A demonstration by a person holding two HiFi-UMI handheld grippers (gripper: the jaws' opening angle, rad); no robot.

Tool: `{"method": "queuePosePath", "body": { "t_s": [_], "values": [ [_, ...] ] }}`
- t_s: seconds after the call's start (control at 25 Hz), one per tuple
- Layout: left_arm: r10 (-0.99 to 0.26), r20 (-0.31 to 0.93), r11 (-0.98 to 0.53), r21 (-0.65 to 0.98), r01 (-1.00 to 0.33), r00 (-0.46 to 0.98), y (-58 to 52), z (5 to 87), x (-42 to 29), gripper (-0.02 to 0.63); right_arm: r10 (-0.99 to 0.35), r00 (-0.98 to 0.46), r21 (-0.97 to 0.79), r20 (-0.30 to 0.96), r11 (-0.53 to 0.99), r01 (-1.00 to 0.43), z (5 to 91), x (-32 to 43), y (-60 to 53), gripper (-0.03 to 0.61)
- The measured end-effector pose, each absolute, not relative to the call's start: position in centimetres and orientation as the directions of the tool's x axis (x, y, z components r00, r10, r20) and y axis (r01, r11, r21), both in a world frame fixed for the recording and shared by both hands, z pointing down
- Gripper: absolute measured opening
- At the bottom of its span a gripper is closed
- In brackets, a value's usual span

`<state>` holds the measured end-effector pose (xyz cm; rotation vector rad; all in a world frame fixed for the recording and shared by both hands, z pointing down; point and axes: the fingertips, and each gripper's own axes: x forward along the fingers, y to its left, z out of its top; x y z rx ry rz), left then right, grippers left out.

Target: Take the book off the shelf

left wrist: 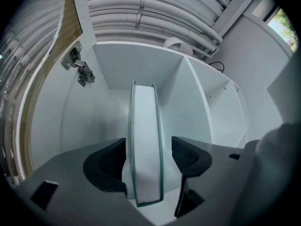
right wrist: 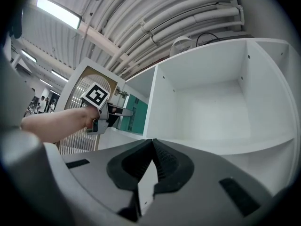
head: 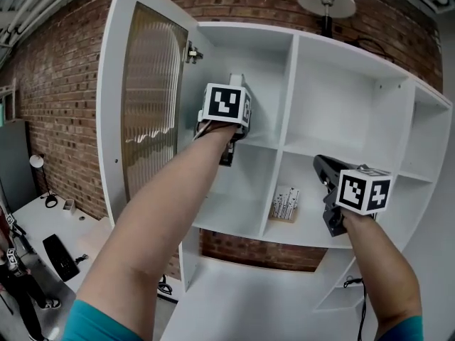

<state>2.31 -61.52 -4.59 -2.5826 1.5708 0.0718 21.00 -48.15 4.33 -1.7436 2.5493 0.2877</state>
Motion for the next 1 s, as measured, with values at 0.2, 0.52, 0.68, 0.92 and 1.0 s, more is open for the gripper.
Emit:
{"method": "queuePosePath", "body": {
  "t_s": [0.2, 0.52, 0.68, 0.92, 1.0],
  "values": [
    [-0.899, -0.062, -0.427, -0.097, -0.899, 0.434, -63.7, -5.2, 3.3, 0.298, -0.927, -0.353, 0.126, -0.125, 0.338, -0.933, 4.6, 21.6, -48.6, 0.021],
    [-0.912, -0.043, -0.405, -0.077, -0.911, 0.409, -67.3, -4.9, 3.4, 0.298, -0.937, -0.329, 0.141, -0.118, 0.312, -0.94, 4.7, 22.6, -48.5, 0.021],
    [-0.887, -0.03, -0.457, -0.083, -0.886, 0.46, -67.0, -4.7, 4.8, 0.298, -0.945, -0.306, 0.147, -0.111, 0.289, -0.946, 4.8, 23.6, -48.6, 0.021],
    [-0.93, -0.064, -0.357, -0.081, -0.931, 0.362, -67.4, -5.1, 2.0, 0.192, -0.95, -0.294, 0.142, -0.103, 0.279, -0.95, 5.3, 24.1, -48.3, 0.021],
    [-0.932, -0.071, -0.351, -0.067, -0.934, 0.355, -67.6, -5.2, 0.8, 0.153, -0.95, -0.296, 0.143, -0.101, 0.28, -0.949, 5.5, 24.0, -48.2, 0.021]
  ]
}}
